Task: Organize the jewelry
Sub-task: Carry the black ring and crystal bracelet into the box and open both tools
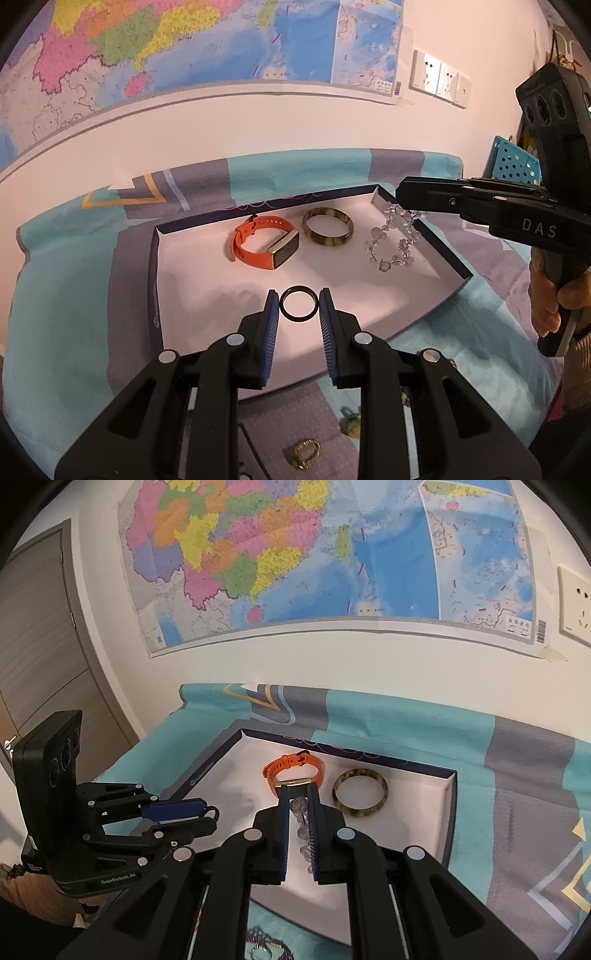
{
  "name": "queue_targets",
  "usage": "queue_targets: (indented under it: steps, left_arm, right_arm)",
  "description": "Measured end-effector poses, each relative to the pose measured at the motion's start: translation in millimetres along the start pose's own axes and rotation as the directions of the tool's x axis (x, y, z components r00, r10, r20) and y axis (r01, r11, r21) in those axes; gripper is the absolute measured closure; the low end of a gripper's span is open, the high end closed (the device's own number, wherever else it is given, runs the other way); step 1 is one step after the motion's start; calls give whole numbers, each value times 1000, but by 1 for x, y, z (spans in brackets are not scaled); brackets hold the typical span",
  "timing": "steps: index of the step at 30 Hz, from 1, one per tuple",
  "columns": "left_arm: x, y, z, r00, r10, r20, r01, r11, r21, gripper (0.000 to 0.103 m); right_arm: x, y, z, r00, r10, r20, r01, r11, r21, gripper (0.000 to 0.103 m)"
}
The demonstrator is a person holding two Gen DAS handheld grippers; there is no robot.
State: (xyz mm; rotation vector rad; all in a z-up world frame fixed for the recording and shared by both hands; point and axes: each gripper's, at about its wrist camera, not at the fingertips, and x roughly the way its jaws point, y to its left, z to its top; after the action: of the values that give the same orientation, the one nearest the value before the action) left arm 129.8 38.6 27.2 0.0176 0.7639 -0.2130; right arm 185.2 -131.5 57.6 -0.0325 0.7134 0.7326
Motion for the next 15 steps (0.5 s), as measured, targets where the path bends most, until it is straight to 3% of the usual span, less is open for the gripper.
queue_targets:
  steps: [15]
  left_arm:
    - [35,14,10,998,4,-62,-8,998,-60,80]
  right_arm:
    - [32,-8,5,998,47,-35,-44,997,57,95]
